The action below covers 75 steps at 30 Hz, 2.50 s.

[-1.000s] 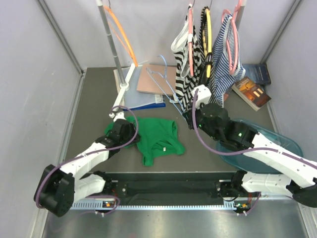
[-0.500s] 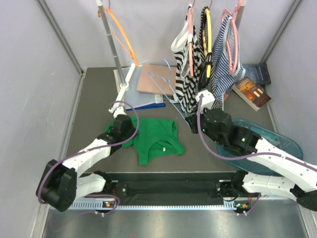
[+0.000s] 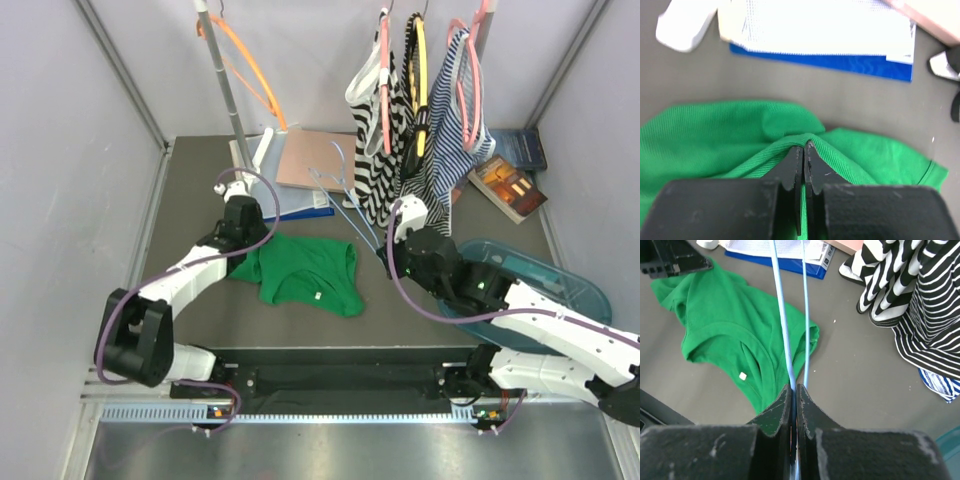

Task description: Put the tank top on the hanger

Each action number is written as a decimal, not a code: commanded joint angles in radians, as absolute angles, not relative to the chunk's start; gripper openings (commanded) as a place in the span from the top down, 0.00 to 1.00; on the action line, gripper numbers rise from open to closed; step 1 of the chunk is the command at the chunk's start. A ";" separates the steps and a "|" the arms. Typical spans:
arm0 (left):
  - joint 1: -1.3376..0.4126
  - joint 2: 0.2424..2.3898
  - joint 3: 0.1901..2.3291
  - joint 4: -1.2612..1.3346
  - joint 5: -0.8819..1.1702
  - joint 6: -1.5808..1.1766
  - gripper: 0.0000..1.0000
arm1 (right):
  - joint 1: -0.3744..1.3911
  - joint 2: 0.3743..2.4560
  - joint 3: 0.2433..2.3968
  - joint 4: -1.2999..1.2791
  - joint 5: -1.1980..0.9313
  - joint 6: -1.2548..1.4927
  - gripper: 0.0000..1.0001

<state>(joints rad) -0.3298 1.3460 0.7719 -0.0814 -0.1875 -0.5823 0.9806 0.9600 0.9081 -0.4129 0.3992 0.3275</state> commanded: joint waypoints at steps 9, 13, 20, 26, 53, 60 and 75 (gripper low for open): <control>-0.281 1.424 0.976 -0.130 -0.068 -0.448 0.02 | 0.962 0.858 0.864 -0.368 0.384 0.362 1.00; -0.282 1.295 0.878 -0.178 -0.014 -0.469 0.02 | 0.956 0.859 0.854 -0.374 0.373 0.357 1.00; -0.282 1.077 0.616 -0.230 0.072 -0.486 0.16 | 0.954 0.858 0.815 -0.328 0.308 0.400 1.00; -0.281 1.002 0.525 -0.215 0.068 -0.497 0.25 | 0.954 0.839 0.784 -0.341 0.288 0.439 1.00; -0.282 1.063 0.514 -0.156 0.097 -0.505 0.61 | 0.954 0.637 0.805 -0.561 0.226 0.411 1.00; -0.282 1.103 0.520 -0.146 0.121 -0.503 1.00 | 0.954 0.623 0.767 -0.542 0.134 0.423 1.00; -0.284 1.052 0.546 -0.259 0.009 -0.505 0.88 | 0.956 0.615 0.700 -0.486 -0.029 0.423 1.00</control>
<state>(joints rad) -0.2848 1.0569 0.5411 -0.2371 0.0540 -0.5022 0.9588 0.6090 0.7113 -0.5621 0.0204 0.4202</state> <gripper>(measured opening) 0.011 0.017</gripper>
